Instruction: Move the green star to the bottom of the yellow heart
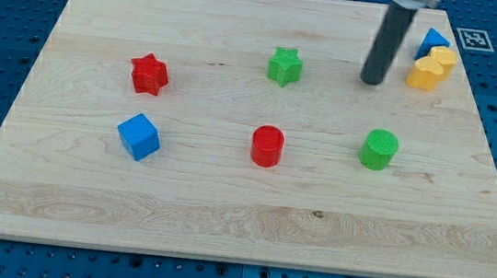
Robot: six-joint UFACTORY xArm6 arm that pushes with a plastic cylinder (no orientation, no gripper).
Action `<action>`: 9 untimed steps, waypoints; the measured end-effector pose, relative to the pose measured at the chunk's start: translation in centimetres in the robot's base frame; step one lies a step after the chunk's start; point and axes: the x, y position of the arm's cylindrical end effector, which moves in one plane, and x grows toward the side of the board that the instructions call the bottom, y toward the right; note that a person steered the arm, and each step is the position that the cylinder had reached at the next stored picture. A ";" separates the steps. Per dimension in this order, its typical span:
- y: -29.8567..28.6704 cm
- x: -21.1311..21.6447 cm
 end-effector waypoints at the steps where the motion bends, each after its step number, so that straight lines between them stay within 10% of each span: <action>1: -5.4 -2.0; 3: -15.6 0.7; 6: -6.7 4.9; 9: -17.4 1.6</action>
